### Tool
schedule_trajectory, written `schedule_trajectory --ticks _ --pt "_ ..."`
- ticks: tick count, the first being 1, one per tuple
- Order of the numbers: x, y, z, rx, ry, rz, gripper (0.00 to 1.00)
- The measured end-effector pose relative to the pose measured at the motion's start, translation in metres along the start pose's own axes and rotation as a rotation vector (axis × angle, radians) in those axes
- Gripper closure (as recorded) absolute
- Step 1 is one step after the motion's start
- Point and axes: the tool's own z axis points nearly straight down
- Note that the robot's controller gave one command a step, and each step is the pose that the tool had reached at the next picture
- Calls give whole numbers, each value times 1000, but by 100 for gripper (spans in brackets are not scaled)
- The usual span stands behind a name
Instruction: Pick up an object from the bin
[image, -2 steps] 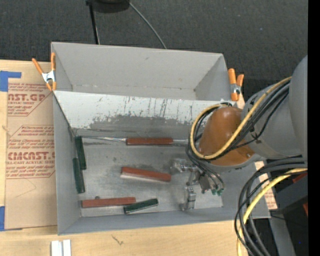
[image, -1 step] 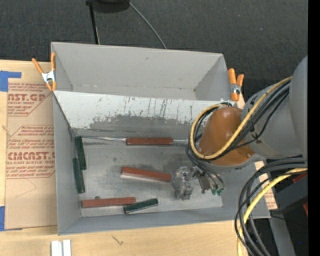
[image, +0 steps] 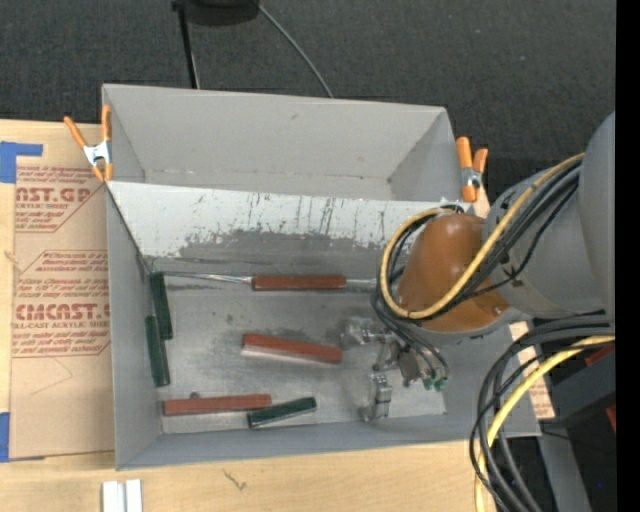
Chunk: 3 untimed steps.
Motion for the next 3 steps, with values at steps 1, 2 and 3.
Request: schedule_trajectory --ticks 1,2,3 --pt "0 0 0 0 0 0 0" --pt "-31 45 -1 1 0 -23 0" --pt "-58 43 -3 1 -4 -24 100"
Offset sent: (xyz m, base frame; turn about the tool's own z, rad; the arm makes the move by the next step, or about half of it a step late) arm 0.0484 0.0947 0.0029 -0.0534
